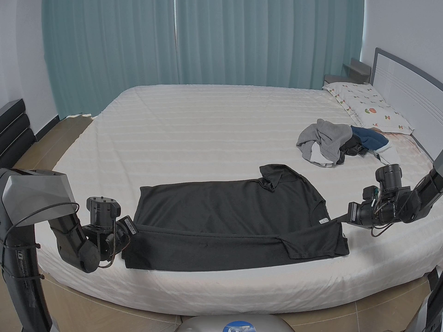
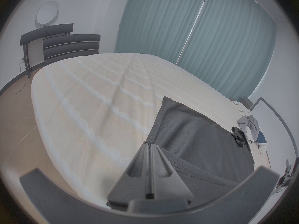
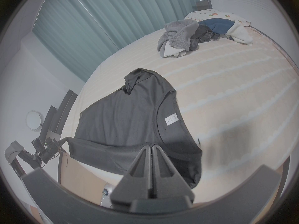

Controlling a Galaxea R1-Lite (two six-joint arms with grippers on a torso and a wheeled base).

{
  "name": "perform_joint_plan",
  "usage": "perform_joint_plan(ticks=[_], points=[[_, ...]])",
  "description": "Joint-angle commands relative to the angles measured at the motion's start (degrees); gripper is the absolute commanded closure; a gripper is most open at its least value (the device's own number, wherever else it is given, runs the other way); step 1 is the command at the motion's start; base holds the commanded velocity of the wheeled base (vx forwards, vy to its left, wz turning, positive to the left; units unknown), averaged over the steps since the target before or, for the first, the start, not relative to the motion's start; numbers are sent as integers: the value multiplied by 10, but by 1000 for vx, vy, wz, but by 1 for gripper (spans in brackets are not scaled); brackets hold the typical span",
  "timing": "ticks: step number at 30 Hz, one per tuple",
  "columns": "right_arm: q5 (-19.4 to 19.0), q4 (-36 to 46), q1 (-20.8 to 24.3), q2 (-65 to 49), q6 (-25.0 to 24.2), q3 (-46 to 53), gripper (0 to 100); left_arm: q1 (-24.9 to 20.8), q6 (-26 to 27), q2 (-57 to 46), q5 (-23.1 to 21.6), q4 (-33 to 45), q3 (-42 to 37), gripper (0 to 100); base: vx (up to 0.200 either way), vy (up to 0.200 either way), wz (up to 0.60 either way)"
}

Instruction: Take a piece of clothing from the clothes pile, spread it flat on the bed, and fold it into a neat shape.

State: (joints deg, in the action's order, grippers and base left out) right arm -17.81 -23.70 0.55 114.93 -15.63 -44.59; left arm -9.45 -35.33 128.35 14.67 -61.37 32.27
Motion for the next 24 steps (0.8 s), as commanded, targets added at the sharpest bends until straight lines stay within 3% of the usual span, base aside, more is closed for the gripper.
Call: perform_joint_plan(ticks=[1, 11, 12, 18, 24], points=[[1, 1, 8, 48, -8, -37, 100, 0, -2, 28, 0, 9, 31, 100, 0, 0, 0], [1, 0, 8, 95, -19, -74, 100, 10, -20, 69, 1, 9, 64, 100, 0, 0, 0], [1, 0, 8, 97, -21, -75, 0, 10, -22, 71, 1, 9, 65, 0, 0, 0, 0], [0, -5, 8, 106, -39, -80, 0, 12, -26, 75, 0, 9, 66, 0, 0, 0, 0], [-6, -28, 7, 69, -120, -66, 0, 22, -59, 45, 0, 9, 57, 0, 0, 0, 0]])
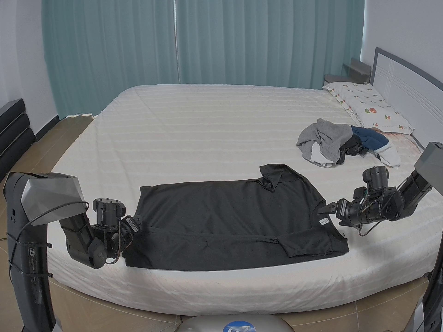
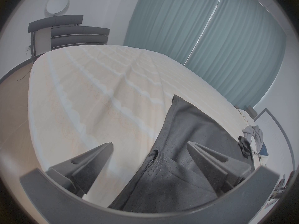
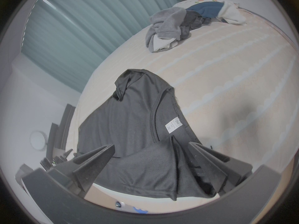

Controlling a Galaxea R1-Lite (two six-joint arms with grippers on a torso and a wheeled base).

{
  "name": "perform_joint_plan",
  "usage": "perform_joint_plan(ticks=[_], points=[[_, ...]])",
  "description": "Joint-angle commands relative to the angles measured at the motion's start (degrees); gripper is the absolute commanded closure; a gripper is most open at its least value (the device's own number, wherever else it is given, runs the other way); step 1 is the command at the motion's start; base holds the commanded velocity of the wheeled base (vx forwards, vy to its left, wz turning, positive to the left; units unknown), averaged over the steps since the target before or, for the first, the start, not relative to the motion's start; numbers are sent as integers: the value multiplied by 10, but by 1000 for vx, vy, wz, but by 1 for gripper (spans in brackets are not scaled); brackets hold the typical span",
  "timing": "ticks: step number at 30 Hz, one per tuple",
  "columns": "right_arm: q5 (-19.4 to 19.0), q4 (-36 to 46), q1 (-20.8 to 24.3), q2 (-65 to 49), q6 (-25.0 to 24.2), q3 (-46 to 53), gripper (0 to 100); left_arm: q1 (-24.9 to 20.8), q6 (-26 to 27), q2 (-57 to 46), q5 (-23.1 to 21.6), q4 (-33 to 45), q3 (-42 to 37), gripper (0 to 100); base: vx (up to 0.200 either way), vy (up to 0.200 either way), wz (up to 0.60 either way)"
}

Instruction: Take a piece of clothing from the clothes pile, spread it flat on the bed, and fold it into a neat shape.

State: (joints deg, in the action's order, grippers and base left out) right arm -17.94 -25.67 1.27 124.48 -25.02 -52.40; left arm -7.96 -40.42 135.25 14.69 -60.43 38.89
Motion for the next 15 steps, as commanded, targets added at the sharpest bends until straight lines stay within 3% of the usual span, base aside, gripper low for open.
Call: perform_joint_plan(ticks=[1, 5, 8, 11, 15], points=[[-5, -10, 0, -33, -40, 19, 0, 9, -9, -32, -1, 0, -16, 0, 0, 0, 0], [-5, -11, 1, -39, -101, 37, 0, 14, -32, -69, -9, -10, -39, 0, 0, 0, 0], [-16, -22, -3, -37, -159, 41, 0, 14, -77, -93, -41, -10, -44, 0, 0, 0, 0], [-52, -64, -7, -33, -208, 67, 0, 18, -96, -107, -97, -8, -58, 0, 200, 0, 0], [-83, -141, -8, -21, -215, 109, 0, 20, -96, -104, -115, -5, -61, 0, 200, 0, 0]])
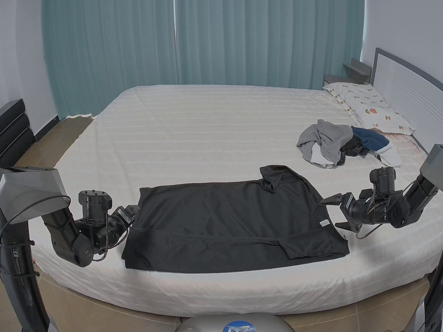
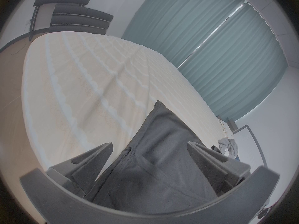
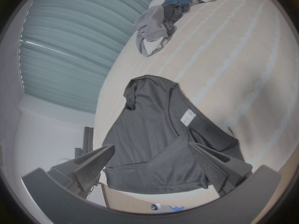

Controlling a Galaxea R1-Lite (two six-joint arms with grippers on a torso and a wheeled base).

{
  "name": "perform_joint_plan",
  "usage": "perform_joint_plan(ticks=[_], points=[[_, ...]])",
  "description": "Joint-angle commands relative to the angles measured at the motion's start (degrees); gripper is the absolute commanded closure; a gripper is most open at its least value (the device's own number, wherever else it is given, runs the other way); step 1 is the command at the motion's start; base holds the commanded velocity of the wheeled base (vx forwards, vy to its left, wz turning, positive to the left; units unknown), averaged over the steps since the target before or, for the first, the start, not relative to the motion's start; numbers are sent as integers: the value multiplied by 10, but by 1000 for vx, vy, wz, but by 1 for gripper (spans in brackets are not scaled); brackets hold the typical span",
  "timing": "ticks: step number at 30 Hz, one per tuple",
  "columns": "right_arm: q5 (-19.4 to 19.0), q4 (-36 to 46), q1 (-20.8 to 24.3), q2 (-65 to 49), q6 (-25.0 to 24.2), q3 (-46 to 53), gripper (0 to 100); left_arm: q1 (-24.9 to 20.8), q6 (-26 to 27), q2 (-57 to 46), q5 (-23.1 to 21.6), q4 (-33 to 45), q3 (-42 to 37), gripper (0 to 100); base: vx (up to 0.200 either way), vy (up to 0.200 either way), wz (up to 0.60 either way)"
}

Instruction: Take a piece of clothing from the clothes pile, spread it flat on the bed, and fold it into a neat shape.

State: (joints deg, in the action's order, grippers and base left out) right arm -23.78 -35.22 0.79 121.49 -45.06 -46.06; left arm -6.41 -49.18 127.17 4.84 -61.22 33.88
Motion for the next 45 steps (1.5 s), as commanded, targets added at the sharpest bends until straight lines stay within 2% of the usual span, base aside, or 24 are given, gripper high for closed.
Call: perform_joint_plan(ticks=[1, 5, 8, 9, 11, 13, 16, 24, 35, 36, 45], points=[[-25, -51, -4, 9, -14, 49, 0, 4, -7, -23, -17, 4, -11, 0, 200, 0, 0], [-27, -86, -3, 8, -13, 72, 0, 4, -4, -19, -23, 4, -12, 0, 200, 0, 0], [-27, -86, -3, 8, -11, 73, 0, 10, -1, -20, -63, 7, -18, 0, 0, 0, 0], [-27, -86, -3, 8, -11, 73, 0, 10, -1, -20, -63, 7, -18, 0, 0, 0, 0], [-27, -86, -3, 9, -10, 74, 0, 35, 36, -26, -123, 11, -48, 0, 0, 0, 0], [-27, -86, -3, 9, -10, 76, 0, 50, 79, -24, -157, 11, -64, 0, 0, 0, 0], [-28, -86, 1, 8, -10, 76, 0, 61, 114, -18, -178, 11, -72, 0, 0, 0, 0], [-28, -86, 4, 9, -6, 80, 0, 56, 118, -13, -200, 11, -78, 0, 0, 0, 0], [-28, -87, 4, 8, 1, 84, 0, 40, 119, 2, -200, 8, -79, 0, 0, 0, 0], [-28, -87, 4, 8, 3, 84, 0, 40, 119, 3, -200, 8, -79, 100, 0, 0, 0], [-20, -87, 4, 4, 33, 89, 0, 47, 134, 4, -192, 7, -96, 100, 0, 0, 0]])
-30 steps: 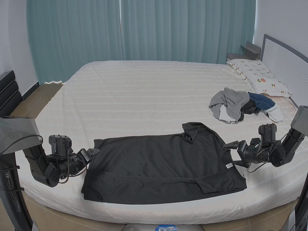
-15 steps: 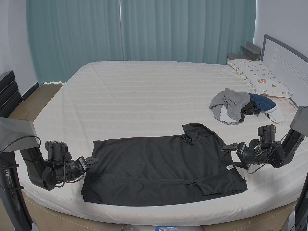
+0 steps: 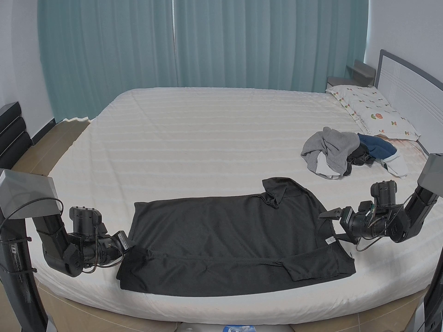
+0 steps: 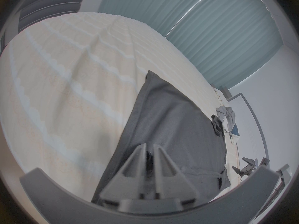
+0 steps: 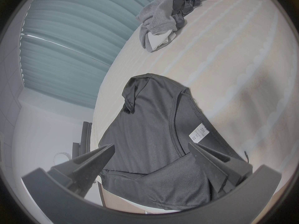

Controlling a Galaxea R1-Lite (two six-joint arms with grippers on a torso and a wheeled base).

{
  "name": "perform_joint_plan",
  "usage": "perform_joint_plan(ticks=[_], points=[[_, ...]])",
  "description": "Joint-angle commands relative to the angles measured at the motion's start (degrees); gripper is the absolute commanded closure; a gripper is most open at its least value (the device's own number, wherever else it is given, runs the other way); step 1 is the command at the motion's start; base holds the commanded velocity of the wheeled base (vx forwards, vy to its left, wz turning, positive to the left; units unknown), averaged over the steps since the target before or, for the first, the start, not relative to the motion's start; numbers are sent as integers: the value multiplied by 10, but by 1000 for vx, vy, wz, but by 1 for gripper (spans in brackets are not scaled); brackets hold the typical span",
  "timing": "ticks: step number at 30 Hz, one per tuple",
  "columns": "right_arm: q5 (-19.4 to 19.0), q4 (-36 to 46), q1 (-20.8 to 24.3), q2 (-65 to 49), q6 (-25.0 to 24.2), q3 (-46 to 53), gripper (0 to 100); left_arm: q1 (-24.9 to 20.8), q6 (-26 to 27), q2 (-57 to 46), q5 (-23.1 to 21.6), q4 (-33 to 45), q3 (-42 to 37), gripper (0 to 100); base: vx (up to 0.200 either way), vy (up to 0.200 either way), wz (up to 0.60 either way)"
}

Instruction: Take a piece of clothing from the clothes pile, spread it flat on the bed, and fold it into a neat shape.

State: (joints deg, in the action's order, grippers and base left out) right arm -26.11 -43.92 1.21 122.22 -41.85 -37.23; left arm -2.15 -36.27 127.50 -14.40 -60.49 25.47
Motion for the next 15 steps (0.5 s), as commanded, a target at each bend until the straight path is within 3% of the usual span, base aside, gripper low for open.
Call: perform_joint_plan(ticks=[1, 8, 15], points=[[4, 0, 0, -3, 1, 1, 0, 4, 5, 0, 1, -1, -12, 100, 0, 0, 0], [8, 0, 0, -8, 9, 1, 0, 9, 21, -18, 12, -10, -37, 100, 0, 0, 0], [39, -1, 0, -1, 34, -5, 0, 13, 16, -34, 31, -14, -36, 100, 0, 0, 0]])
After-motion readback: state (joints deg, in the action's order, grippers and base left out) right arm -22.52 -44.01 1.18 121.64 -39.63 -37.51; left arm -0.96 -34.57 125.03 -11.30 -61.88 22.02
